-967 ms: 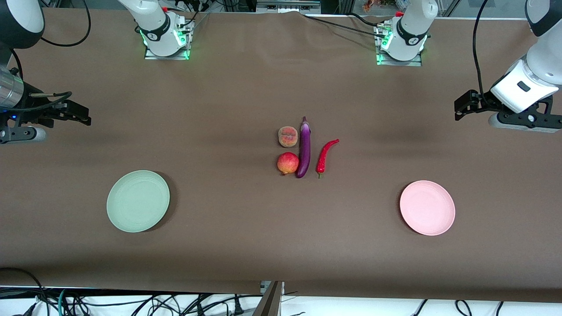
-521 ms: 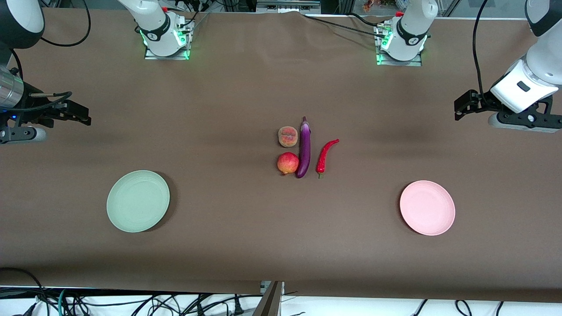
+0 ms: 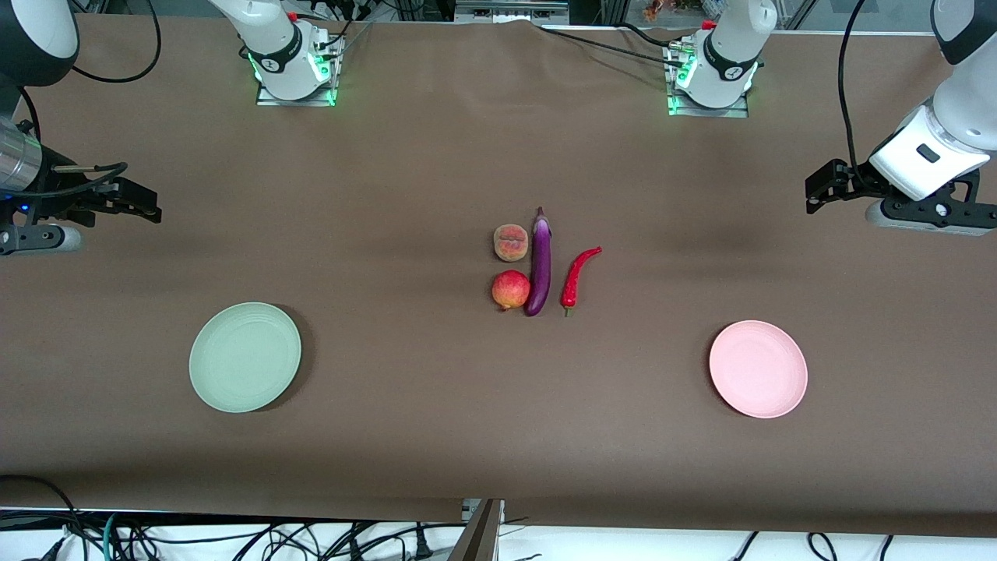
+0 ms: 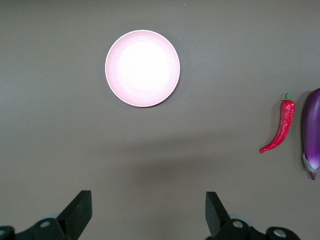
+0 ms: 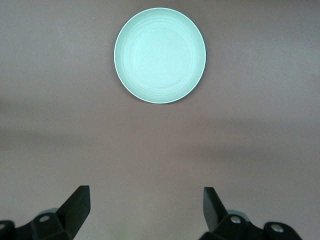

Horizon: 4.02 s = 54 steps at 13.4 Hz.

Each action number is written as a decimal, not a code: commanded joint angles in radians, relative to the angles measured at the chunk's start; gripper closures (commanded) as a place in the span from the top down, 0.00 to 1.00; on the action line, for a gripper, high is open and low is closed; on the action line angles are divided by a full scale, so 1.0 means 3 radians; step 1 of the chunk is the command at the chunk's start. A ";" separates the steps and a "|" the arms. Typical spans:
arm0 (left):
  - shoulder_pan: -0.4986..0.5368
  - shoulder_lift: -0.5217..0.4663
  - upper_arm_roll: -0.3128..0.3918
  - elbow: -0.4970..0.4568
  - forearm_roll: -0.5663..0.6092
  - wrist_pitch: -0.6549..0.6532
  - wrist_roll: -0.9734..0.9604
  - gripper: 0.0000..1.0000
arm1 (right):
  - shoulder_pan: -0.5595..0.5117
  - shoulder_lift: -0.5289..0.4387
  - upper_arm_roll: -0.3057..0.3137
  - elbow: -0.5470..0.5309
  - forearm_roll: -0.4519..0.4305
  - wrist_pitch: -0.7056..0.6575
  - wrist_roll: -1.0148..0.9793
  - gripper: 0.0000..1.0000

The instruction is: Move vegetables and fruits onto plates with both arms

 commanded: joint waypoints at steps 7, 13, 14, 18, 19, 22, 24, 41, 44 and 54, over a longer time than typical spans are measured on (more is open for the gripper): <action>-0.0019 -0.0059 0.0011 -0.0036 -0.0058 -0.0023 0.0046 1.00 | 0.0018 0.0052 -0.0002 0.0055 0.0006 0.0030 -0.0031 1.00; -0.0218 0.0446 -0.0173 -0.0046 -0.0200 -0.0417 0.0036 1.00 | -0.0003 0.0134 -0.0007 0.0050 0.0006 0.0133 -0.0041 1.00; -0.0223 0.0620 -0.0214 -0.0036 -0.0353 -0.0351 0.0016 1.00 | 0.0002 0.0185 -0.0007 0.0055 0.0006 0.0133 -0.0041 1.00; -0.0437 0.1070 -0.0363 -0.0046 -0.0472 0.0395 -0.0402 1.00 | 0.0038 0.0307 0.0008 0.0040 0.0067 0.0117 0.0000 1.00; -0.0549 0.1183 -0.0363 -0.0046 -0.0457 0.0548 -0.0566 1.00 | 0.0150 0.0389 0.0008 0.0045 0.0153 0.0148 0.0121 1.00; -0.0836 0.1525 -0.0363 -0.0061 -0.0406 0.1044 -0.0981 1.00 | 0.0507 0.0604 0.0008 0.0040 0.0312 0.0413 0.0689 1.00; -0.0994 0.1720 -0.0363 -0.0072 -0.0350 0.1285 -0.1017 1.00 | 0.0758 0.0711 0.0003 0.0035 0.0516 0.0444 0.1148 1.00; -0.1241 0.2243 -0.0332 -0.0077 -0.0028 0.1793 -0.1058 0.09 | 0.2416 0.1785 0.0003 0.0040 0.0578 0.1998 0.3542 1.00; -0.1052 0.2038 -0.0286 -0.0036 0.0288 0.1450 -0.1053 0.07 | 0.2595 0.1913 0.0003 0.0040 0.0578 0.2137 0.3712 1.00; -0.0327 0.2063 -0.0199 0.0869 0.0852 0.0641 -0.0180 0.08 | 0.2789 0.1995 0.0003 0.0030 0.0578 0.2122 0.3855 1.00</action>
